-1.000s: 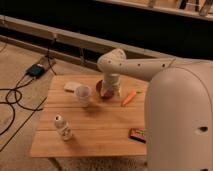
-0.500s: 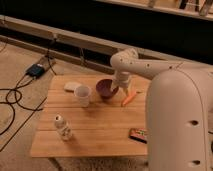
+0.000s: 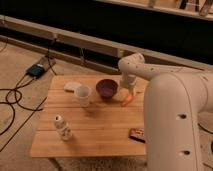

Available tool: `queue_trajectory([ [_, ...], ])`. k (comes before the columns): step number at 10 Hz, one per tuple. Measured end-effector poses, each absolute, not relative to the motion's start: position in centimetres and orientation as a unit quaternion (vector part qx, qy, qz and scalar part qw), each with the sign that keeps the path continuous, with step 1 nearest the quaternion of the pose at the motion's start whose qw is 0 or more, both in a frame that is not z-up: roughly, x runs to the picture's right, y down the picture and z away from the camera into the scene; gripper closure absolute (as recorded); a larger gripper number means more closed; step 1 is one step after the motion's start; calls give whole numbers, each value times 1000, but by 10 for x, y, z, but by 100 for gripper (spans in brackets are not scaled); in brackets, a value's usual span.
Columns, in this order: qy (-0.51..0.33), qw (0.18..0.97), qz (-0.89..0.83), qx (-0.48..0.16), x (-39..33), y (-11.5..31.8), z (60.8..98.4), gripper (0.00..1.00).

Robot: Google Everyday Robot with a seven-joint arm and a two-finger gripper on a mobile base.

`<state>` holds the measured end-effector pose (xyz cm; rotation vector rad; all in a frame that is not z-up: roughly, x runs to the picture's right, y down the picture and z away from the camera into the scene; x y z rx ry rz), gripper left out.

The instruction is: Place the pepper in the ceramic cup

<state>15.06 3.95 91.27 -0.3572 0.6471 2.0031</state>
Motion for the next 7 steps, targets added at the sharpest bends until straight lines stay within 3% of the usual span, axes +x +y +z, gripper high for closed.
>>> queue_trajectory([
  [7, 282, 470, 826, -132, 186, 39, 954, 35],
])
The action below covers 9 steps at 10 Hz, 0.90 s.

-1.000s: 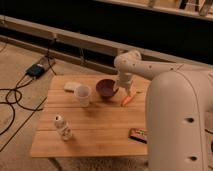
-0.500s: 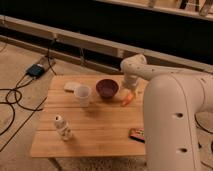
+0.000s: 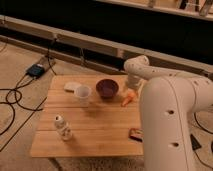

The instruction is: Place the pepper in the ceramic cup

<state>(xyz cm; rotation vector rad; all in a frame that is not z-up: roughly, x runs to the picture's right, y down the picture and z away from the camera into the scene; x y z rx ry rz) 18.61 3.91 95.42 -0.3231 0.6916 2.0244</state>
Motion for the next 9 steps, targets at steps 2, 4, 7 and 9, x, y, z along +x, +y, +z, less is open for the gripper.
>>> queue_trajectory([
  [2, 286, 476, 822, -130, 191, 37, 969, 35],
  [4, 289, 476, 820, -131, 195, 37, 982, 35],
  [7, 291, 474, 820, -135, 195, 38, 996, 40],
  [9, 287, 470, 823, -139, 193, 36, 1001, 61],
])
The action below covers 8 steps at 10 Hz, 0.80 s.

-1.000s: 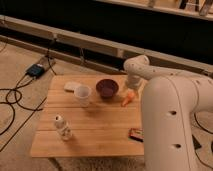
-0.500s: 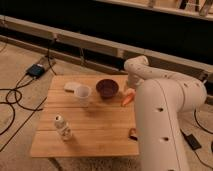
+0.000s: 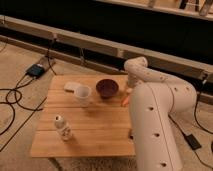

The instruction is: Place the pepper in the ceramic cup

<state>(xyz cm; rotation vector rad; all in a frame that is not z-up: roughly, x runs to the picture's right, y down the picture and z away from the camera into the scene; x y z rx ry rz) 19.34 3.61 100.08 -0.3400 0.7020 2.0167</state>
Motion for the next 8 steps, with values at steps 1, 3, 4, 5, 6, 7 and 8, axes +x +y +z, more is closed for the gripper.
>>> queue_trajectory([
  [1, 283, 469, 825, -140, 192, 36, 1001, 74],
  [3, 277, 473, 825, -139, 190, 28, 986, 96],
  [4, 273, 478, 824, -138, 185, 22, 975, 100],
  [5, 269, 484, 822, -135, 182, 14, 959, 100],
  [6, 266, 489, 820, -130, 180, 7, 942, 100],
  [7, 260, 502, 816, -120, 176, -4, 914, 100],
  [8, 256, 511, 813, -112, 173, -11, 898, 100],
])
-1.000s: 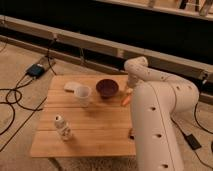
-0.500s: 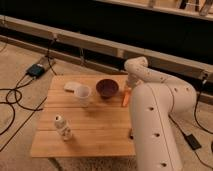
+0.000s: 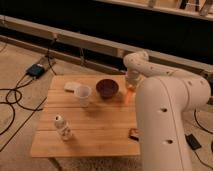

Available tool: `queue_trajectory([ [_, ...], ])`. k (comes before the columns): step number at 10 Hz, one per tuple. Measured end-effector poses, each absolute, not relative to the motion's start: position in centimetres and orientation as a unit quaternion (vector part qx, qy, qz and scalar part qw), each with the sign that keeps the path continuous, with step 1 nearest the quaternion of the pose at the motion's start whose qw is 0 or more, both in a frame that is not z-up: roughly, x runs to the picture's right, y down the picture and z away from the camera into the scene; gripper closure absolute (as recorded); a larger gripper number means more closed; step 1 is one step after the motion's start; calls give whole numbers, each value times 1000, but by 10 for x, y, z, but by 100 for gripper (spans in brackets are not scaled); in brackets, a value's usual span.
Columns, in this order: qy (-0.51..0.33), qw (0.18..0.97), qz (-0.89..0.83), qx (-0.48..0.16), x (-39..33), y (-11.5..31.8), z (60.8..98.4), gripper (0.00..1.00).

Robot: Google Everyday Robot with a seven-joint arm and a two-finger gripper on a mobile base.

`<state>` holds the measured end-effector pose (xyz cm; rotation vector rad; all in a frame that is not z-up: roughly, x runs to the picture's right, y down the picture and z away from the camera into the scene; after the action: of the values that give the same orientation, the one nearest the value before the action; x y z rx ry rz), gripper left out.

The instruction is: Place the pepper in the ceramic cup

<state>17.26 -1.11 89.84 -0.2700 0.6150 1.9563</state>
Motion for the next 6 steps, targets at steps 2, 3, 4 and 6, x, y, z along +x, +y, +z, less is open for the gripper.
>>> queue_trajectory([
  [2, 240, 540, 802, -91, 156, -28, 863, 100],
  [3, 227, 558, 794, -80, 142, -37, 846, 100],
  [4, 215, 573, 788, -71, 130, -44, 834, 100],
  [6, 185, 609, 769, -52, 96, -58, 815, 100],
])
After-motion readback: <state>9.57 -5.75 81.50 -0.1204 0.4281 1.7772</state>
